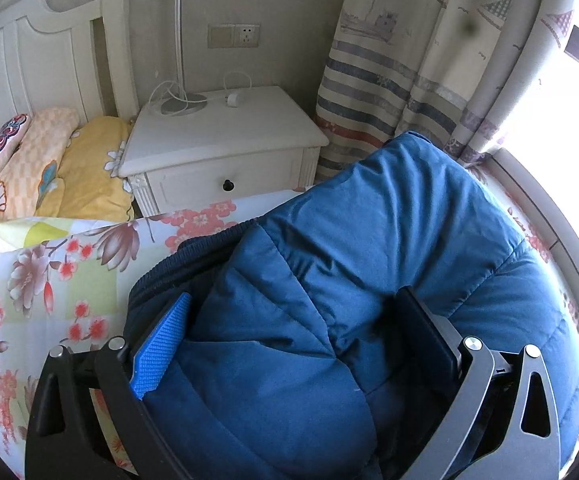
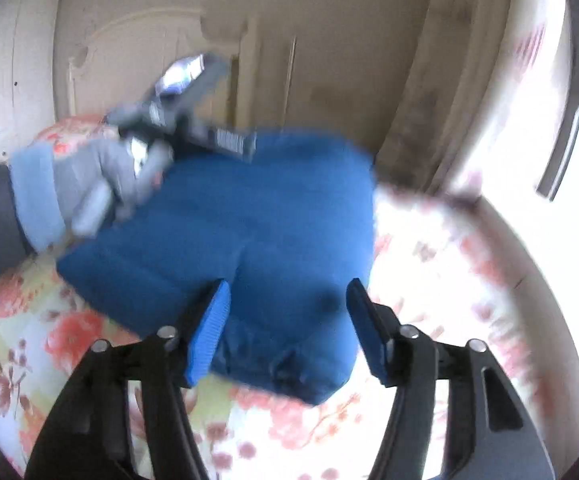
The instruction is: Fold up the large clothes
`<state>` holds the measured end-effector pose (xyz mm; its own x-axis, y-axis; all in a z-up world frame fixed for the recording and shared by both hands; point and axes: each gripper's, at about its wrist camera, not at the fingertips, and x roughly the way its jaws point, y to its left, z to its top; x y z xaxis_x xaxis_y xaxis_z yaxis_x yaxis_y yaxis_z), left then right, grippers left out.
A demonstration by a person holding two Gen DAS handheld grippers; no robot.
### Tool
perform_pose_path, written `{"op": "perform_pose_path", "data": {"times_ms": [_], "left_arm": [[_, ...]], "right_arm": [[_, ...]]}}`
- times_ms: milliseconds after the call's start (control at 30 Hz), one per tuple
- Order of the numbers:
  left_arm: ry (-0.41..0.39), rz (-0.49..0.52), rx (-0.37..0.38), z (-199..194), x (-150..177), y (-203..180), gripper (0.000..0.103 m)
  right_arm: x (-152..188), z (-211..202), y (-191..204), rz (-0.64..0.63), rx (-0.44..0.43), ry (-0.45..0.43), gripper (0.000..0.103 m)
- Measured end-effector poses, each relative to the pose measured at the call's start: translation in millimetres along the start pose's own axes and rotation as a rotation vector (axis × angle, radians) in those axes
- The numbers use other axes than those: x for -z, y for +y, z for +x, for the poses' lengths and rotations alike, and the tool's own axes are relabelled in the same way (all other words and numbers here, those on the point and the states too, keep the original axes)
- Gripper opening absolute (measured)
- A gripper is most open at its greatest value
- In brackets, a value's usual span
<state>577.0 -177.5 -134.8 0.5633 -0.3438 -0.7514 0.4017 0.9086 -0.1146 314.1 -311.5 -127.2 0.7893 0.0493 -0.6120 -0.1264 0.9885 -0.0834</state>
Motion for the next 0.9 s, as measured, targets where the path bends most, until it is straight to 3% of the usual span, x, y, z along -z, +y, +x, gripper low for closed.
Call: {"op": "perform_pose_path", "data": {"times_ms": [200,300,367,400,500,600,733,900], "left_arm": [[-0.013,-0.004,-0.032,-3.0,1.4,-1.1,0.099],[-0.05,0.011,-0.143,-19.9,4.0,-6.7,0.099],[-0.088,0.04,-0.245,-46.2,8.8,-15.5,0.099],[-0.119,0.054,-0.293,-68.5,14.8,-21.5,0.099],[-0.22,0.035,-0.33,-129.7,34.7,-31.0,0.099],[-0.303,-0.01,-0.375,-197.5,63.2,-46.2,0.099],[-0.347,-0.015,-0.496,-263.8,101.5,-78.9,0.099],[-0.396,0.033,-0.503,-316.5,127.4,-111.0,0.099]], "right_arm": [[4.9,22.5,-0.1,0.034,-0.01,0.002,0.071],[-0.9,22.9,-12.1,0.057,-0.031,0.01,0.074],[1.2,6.2,-23.4,0.104,-0.044,0.028,0.075],[-0.6,-4.3,-25.8,0.122,-0.044,0.019,0.081],[-8.6,-46.2,-31.7,0.143,-0.047,-0.048,0.101],[-25.4,-86.3,-39.1,0.168,-0.047,-0.102,0.101],[-45.2,-118.0,-41.7,0.208,-0.049,-0.075,0.101],[-63.7,-138.8,-34.7,0.184,-0.027,-0.074,0.101]]}}
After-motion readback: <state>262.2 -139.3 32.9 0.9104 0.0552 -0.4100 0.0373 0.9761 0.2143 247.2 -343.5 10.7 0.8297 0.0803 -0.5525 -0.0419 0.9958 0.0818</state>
